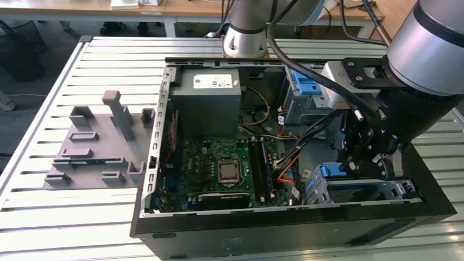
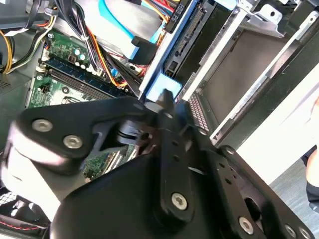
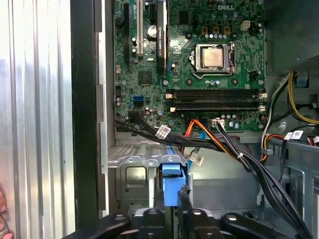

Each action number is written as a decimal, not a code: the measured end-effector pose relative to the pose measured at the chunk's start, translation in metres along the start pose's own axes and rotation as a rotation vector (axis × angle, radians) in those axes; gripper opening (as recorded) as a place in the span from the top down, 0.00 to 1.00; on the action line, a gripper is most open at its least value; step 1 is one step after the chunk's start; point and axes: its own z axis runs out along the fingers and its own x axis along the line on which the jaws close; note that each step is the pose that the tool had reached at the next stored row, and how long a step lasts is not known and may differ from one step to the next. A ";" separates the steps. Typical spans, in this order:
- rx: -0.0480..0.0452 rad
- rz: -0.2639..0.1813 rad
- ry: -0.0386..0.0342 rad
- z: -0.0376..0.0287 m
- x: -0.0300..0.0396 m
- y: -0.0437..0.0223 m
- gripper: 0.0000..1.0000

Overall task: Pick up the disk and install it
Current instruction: 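Insert the disk into the insertion slot, then insert the first disk wire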

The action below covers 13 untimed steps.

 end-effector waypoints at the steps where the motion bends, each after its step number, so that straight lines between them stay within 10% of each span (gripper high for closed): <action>1: 0.0000 0.000 0.0000 0.0000 0.0000 0.0000 0.76; 13: 0.0000 0.000 0.0000 0.0002 0.0000 0.0000 0.89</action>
